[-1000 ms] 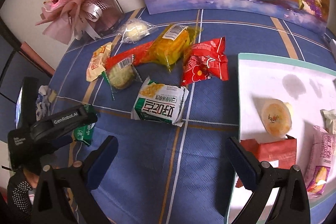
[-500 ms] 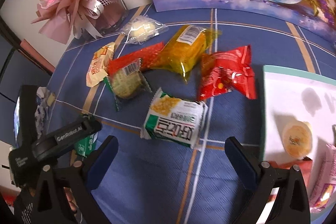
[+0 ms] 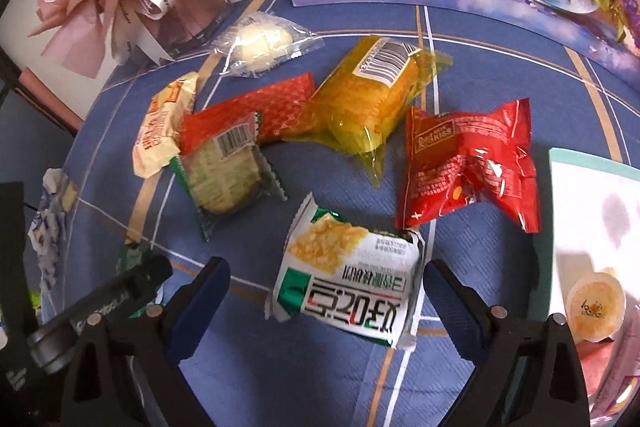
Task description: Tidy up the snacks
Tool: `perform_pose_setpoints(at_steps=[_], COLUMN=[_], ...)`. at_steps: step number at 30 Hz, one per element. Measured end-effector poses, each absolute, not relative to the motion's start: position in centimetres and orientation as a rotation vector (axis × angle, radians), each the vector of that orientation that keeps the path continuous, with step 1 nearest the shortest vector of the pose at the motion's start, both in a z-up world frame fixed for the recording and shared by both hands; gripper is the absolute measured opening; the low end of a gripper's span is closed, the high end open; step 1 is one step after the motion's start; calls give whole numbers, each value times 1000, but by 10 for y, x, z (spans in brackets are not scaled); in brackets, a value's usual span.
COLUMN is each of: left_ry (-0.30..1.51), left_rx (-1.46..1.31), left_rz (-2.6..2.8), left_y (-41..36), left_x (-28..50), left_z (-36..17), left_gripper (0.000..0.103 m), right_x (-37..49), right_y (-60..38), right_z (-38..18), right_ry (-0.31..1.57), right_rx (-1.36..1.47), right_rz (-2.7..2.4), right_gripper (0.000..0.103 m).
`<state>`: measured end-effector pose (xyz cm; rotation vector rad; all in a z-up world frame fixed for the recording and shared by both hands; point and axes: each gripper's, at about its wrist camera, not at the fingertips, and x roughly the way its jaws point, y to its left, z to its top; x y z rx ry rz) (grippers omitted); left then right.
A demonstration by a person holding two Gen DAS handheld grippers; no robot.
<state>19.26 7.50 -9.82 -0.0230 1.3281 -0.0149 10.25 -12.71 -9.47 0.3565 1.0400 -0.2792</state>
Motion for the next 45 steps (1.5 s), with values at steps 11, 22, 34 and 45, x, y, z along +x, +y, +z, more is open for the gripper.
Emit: perform_pose_setpoints(at_steps=[11, 22, 34, 45], left_ry=[1309, 1298, 1277, 1186], left_rx=[20, 7, -59, -49], left_rz=[-38, -67, -127, -200], left_y=[57, 42, 43, 38], left_x=[185, 172, 151, 128], left_z=[-90, -81, -62, -16], left_gripper=[70, 44, 41, 41], right_x=[111, 85, 55, 20], right_y=[-124, -124, -116, -117], right_z=[-101, -96, -76, -42], right_ry=[1051, 1045, 1007, 946], right_rx=[312, 310, 313, 313], right_rz=[-341, -340, -321, -320], right_gripper=[76, 62, 59, 59])
